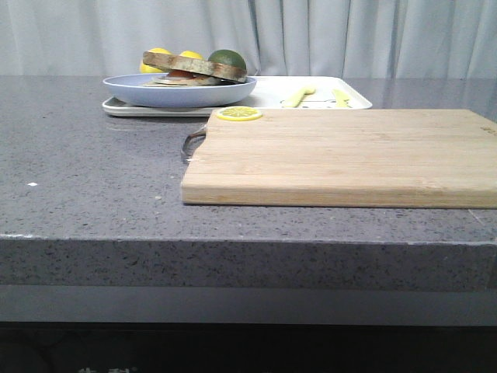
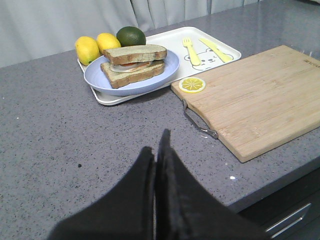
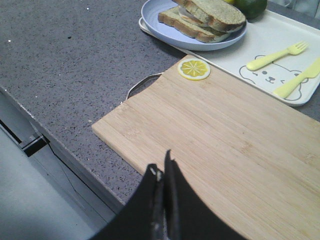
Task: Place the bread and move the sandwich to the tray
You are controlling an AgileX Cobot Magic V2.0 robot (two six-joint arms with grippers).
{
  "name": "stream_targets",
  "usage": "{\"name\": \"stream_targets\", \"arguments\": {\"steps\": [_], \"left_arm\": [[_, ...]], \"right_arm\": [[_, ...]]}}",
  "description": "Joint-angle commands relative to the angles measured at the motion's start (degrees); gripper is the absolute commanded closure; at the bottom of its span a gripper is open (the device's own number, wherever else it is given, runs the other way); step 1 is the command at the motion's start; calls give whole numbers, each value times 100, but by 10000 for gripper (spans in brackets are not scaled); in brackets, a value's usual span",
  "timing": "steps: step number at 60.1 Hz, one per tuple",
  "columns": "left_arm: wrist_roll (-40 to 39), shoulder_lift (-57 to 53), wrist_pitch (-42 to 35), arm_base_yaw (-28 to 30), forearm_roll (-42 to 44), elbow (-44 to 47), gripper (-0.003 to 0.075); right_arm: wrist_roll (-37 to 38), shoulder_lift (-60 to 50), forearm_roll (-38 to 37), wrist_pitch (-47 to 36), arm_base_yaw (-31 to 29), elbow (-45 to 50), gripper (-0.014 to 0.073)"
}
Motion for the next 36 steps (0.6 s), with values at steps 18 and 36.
{"name": "stream_targets", "arguments": {"steps": [18, 36], "left_arm": [[-61, -447, -1189, 476, 32, 500, 738], [-61, -1677, -3627, 2187, -99, 2723, 738]], "right_arm": [[-7, 7, -2, -464, 8, -148, 662], [-7, 7, -2, -464, 8, -148, 662]]}}
